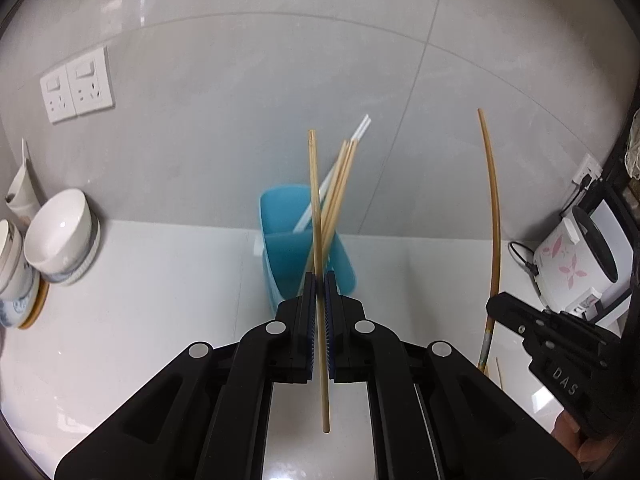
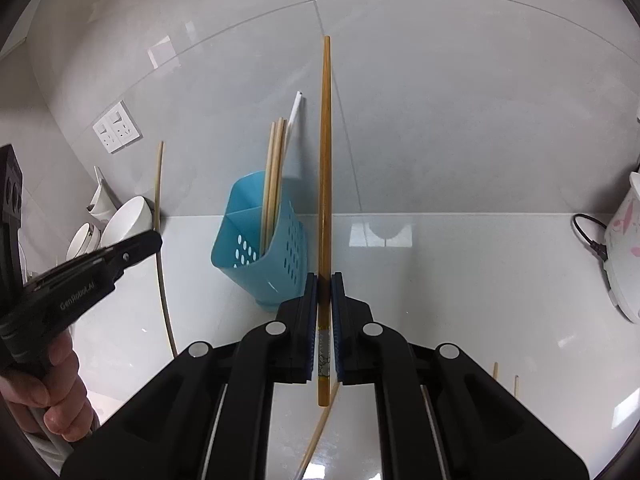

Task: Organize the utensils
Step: 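Lift both held chopsticks and carry them over the blue utensil holder, then open the left tool to drop its chopstick into the holder while the right tool holds its chopstick above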

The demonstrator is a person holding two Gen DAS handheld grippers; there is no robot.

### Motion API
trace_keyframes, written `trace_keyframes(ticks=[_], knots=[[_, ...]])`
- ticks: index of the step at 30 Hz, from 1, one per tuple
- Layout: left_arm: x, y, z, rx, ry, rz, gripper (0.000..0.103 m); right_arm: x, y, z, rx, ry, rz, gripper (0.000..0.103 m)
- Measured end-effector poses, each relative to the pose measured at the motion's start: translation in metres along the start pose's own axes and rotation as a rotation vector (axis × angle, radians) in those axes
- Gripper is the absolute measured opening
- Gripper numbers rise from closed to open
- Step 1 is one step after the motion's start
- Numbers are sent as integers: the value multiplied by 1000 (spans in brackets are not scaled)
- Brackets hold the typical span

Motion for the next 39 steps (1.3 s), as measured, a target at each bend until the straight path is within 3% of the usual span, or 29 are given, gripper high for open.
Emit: trace_keyframes(ticks=[16,25,30,39], knots=[[-37,49,6,-17,-32,-175,3,-29,28,15,-4,18,-26,6],[-77,47,9,-30,-34,-228,3,-54,31,18,-17,26,-9,6],[-104,35,9,-65,-36,-203,3,-68,30,21,-19,36,7,6],[-143,13,7,-134,-19,-90,5,-88,28,30,6,40,36,6]])
Point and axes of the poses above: each gripper's, at about its wrist camera, not at the fingertips, and x roughly against the way its jaws point, z to its left, y to its top, the point moved 8 cm from there along -x, roughly the way its jaws point, and after that the axes turned 2 degrees about -x, right-handed, at the moved point
